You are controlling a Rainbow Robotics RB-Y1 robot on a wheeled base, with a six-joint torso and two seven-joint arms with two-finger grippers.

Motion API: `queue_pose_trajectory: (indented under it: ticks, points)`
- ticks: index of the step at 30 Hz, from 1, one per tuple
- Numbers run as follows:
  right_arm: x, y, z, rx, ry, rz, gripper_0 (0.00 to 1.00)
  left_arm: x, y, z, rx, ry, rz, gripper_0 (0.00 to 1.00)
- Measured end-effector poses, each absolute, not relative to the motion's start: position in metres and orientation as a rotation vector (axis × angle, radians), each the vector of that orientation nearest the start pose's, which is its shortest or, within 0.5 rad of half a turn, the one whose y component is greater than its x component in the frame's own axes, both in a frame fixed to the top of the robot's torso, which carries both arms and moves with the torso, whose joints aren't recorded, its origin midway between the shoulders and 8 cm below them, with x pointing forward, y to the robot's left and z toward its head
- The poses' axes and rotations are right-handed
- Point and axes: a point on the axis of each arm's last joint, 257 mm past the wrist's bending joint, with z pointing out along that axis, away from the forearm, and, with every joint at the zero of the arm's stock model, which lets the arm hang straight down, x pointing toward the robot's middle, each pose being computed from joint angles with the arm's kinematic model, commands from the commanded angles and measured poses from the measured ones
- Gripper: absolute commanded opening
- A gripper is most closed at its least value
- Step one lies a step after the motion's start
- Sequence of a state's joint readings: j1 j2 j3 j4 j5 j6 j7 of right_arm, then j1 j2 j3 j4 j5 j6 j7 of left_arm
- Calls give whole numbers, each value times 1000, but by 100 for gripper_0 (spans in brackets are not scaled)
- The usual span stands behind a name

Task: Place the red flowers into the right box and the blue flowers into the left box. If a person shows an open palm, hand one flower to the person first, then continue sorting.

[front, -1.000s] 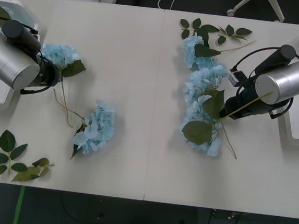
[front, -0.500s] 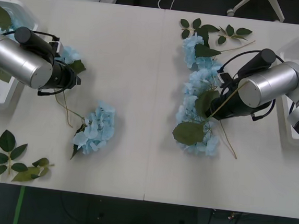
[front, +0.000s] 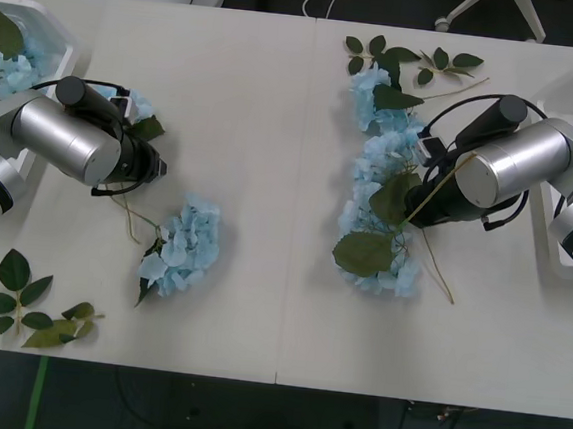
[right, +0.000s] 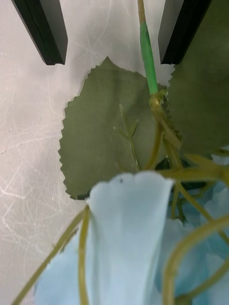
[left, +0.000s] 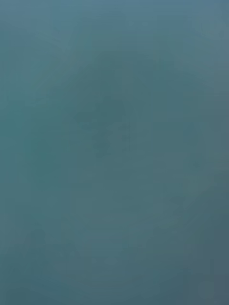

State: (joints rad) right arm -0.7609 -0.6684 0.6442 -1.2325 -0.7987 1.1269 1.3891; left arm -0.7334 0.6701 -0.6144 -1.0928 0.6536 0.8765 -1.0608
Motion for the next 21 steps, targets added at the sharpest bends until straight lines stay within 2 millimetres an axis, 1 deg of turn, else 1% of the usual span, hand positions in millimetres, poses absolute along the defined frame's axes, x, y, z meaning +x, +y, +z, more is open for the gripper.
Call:
queue_pose_trajectory:
  ticks: [1,2,3,4,6,7,8,9,11,12,13,14,15,21]
  points:
    - [559,-230,-309,-440,2624,-2,57,605,289,-306,-64,2469,-7,29]
    - [560,-230,-310,-434,2623,2,58,605,288,-307,-63,2470,-9,7]
    - [561,-229,-312,-428,2623,6,57,605,288,-307,-63,2470,-9,3]
    - [562,-228,-314,-422,2622,11,58,606,288,-307,-63,2469,-9,0]
    - [562,-227,-318,-413,2625,18,58,607,288,-306,-63,2465,-11,0]
    - [562,-227,-319,-410,2628,20,56,607,288,-305,-62,2461,-13,0]
    - [561,-226,-320,-409,2630,22,47,608,288,-305,-62,2456,-14,0]
    - [561,-225,-321,-409,2631,23,41,609,289,-304,-60,2452,-11,0]
    - [561,-224,-321,-410,2632,26,21,611,290,-303,-54,2444,0,0]
    - [561,-224,-321,-410,2632,26,17,612,292,-303,-48,2439,9,0]
    - [561,-223,-321,-410,2632,27,10,613,293,-302,-41,2434,22,0]
    - [561,-223,-321,-410,2632,27,7,614,295,-301,-35,2429,35,0]
    - [561,-223,-321,-410,2632,27,0,615,297,-300,-30,2425,47,0]
    - [561,-224,-322,-408,2633,25,0,618,300,-294,-18,2406,63,0]
